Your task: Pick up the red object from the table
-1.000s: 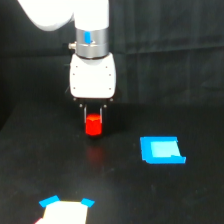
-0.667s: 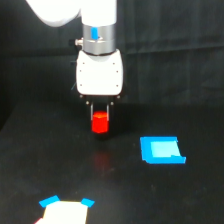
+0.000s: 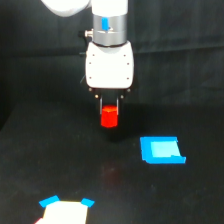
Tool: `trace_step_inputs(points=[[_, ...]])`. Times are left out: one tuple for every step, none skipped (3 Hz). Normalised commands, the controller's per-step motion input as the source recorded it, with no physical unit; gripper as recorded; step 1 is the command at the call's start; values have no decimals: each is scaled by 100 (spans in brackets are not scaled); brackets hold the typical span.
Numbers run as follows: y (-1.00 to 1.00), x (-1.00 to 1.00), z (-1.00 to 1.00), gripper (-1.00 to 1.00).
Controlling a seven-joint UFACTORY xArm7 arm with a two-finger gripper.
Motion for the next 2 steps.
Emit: trace_step_inputs(points=[[-5,-24,100,-100],[3,-21,100,-100]])
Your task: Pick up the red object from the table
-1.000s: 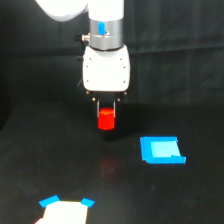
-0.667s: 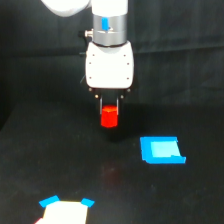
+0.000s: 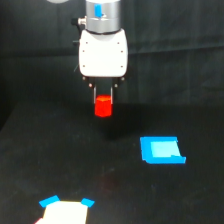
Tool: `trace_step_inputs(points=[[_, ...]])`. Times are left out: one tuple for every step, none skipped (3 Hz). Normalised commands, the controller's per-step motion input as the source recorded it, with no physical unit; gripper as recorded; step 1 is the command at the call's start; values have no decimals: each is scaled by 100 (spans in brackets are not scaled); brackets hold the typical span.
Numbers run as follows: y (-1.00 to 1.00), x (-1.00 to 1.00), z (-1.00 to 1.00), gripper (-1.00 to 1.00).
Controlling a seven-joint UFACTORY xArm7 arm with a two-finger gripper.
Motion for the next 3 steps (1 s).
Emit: trace_step_inputs(points=[[-40,33,90,-100],[-39,15,100,-85],[-33,100,100,-100]])
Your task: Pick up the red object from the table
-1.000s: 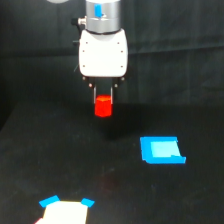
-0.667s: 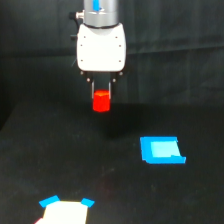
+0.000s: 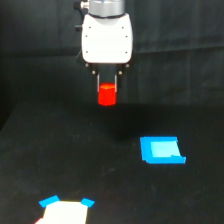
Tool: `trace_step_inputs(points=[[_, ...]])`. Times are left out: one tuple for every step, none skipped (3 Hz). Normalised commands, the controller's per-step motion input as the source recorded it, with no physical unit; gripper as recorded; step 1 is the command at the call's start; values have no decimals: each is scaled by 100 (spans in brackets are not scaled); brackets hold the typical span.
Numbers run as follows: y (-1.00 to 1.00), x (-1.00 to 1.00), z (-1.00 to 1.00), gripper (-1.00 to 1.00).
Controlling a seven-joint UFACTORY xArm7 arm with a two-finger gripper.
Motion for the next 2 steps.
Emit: trace_step_inputs(points=[[-74,46,100,-49],[-72,-19,100,-100]])
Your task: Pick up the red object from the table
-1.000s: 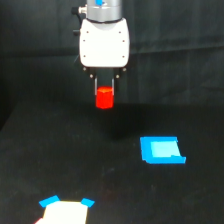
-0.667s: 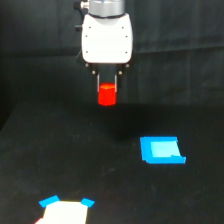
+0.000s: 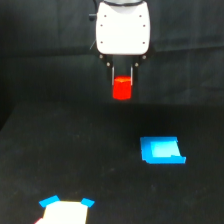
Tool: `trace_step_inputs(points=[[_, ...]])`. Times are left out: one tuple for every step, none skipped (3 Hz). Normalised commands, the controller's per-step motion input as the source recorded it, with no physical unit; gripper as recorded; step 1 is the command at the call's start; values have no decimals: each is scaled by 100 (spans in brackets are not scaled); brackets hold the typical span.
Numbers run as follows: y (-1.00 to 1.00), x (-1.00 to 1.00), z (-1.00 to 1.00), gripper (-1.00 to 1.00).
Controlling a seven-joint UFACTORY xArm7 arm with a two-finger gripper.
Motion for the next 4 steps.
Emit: trace_step_inputs(points=[[-65,-82,-10,-100],[-100,-38,60,-100],[-89,44,100,-100],[-100,30,100,-100]])
